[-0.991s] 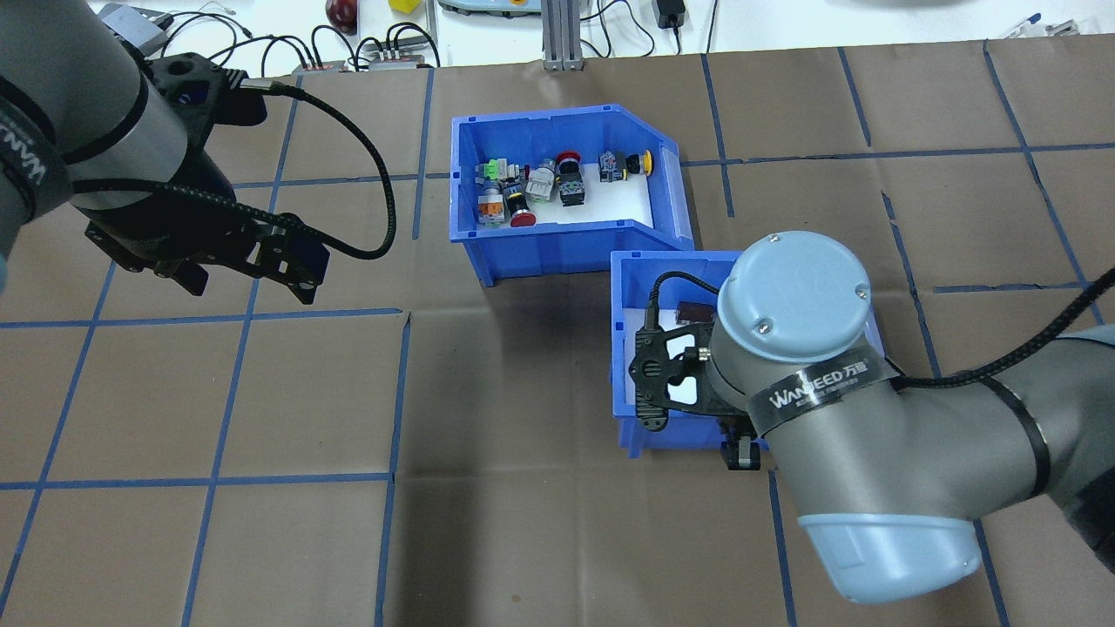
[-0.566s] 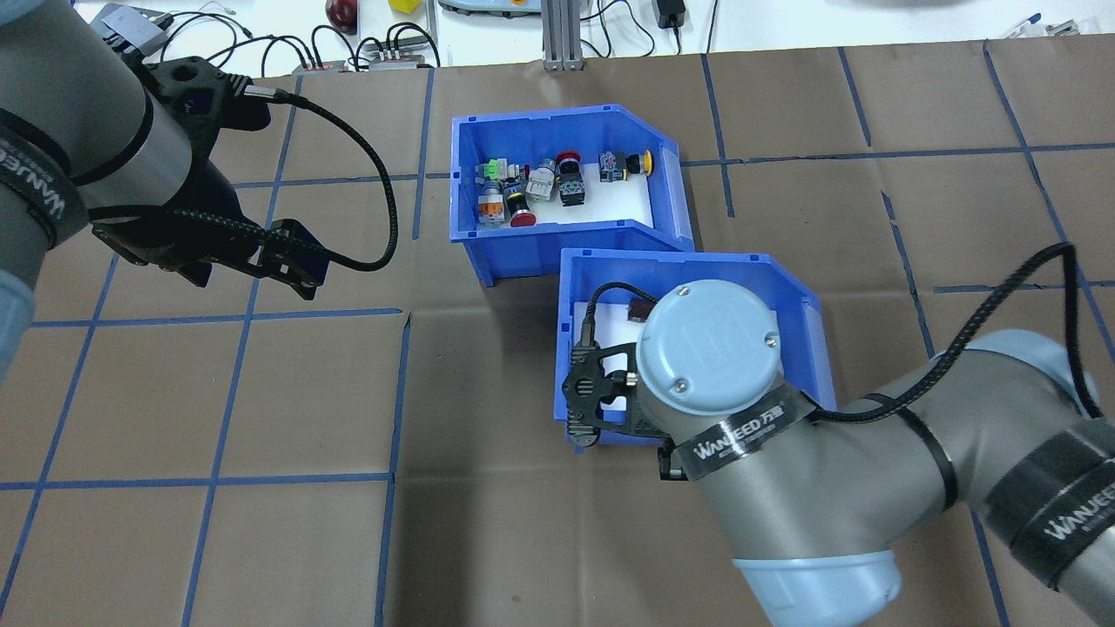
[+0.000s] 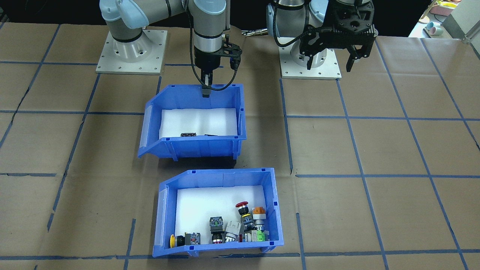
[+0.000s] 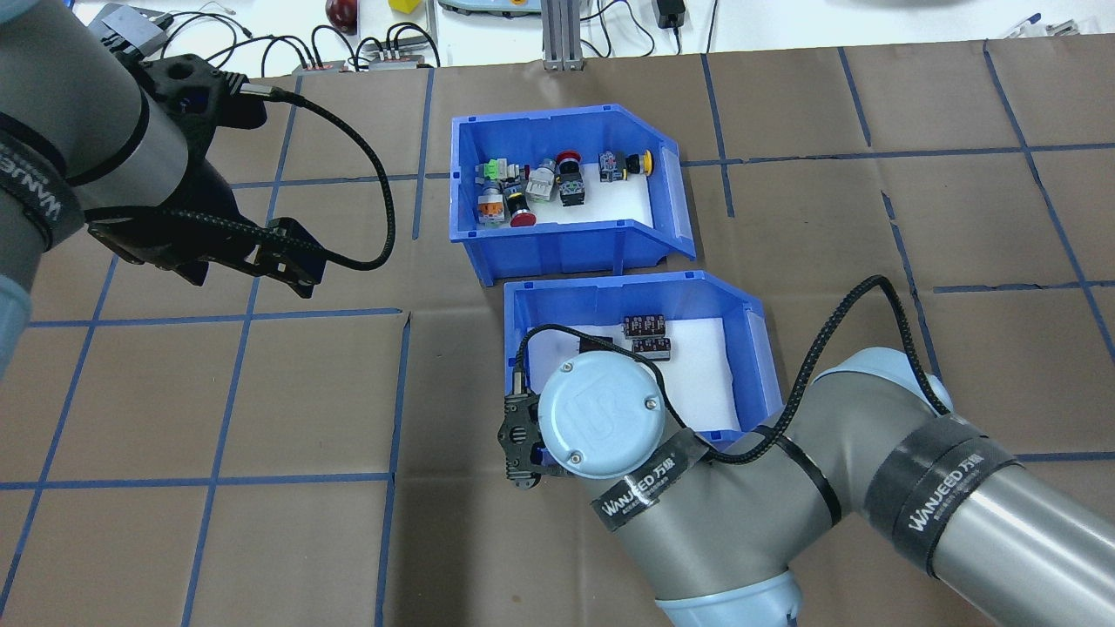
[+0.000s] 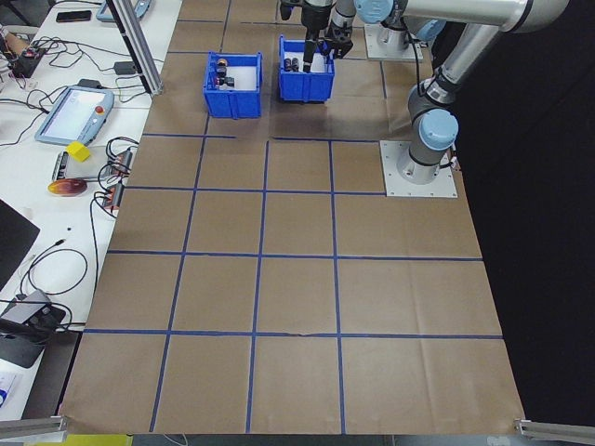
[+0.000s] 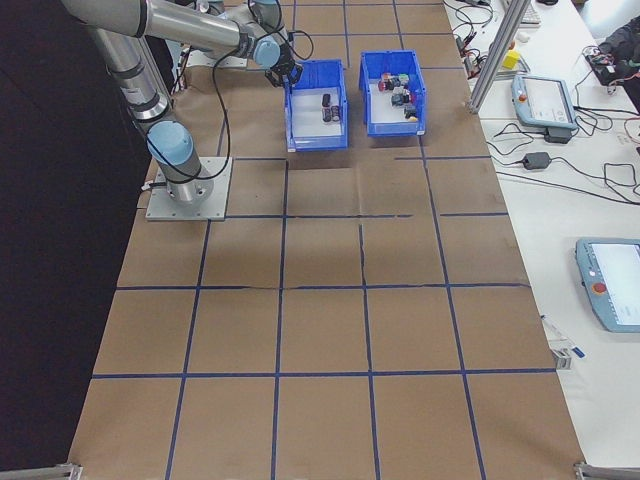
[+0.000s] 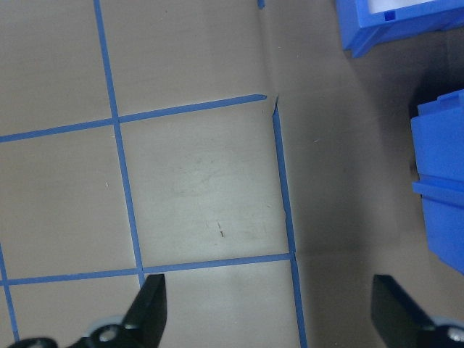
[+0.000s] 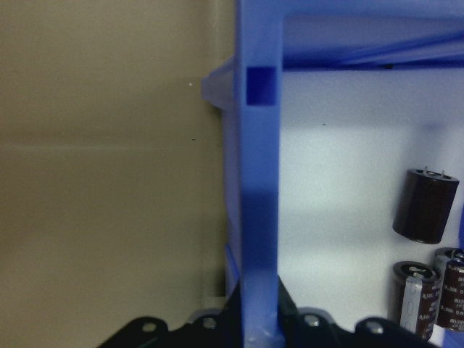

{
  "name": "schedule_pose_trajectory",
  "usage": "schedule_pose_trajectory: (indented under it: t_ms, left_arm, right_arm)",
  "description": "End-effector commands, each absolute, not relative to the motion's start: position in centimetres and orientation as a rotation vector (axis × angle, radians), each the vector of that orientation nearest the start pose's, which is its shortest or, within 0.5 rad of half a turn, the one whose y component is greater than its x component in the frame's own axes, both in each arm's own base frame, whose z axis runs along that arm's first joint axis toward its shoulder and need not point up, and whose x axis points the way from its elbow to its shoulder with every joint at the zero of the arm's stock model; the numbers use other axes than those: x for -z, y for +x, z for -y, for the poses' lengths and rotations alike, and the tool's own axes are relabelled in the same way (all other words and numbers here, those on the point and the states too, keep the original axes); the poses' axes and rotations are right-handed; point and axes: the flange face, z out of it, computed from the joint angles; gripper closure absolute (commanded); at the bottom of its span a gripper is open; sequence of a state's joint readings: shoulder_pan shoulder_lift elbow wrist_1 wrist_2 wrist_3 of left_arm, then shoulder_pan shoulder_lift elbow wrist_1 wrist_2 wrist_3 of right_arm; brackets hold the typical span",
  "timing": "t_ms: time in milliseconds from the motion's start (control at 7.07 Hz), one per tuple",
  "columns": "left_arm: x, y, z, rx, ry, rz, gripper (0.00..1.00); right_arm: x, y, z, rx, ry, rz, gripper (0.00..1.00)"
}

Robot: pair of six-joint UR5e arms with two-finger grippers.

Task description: Place button box in front

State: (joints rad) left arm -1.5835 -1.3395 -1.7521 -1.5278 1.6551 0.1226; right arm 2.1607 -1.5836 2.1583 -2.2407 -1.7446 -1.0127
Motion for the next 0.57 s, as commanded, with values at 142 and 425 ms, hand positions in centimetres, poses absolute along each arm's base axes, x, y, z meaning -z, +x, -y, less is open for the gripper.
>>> schedule_pose_trajectory:
  t_ms: [142,425]
  left_arm:
    - [-50.72,-12.94,40.06,0.137,0.208,-3.037,0.01]
    - [-50.65,-12.94,40.11,0.135,0.206,-3.038,0.01]
  right_arm:
    - [-27.49,34.0,29.54,0.066,-2.269,-2.421,0.89]
    - [-27.38,34.26,29.43,0.066,-2.276,-2.412,0.43]
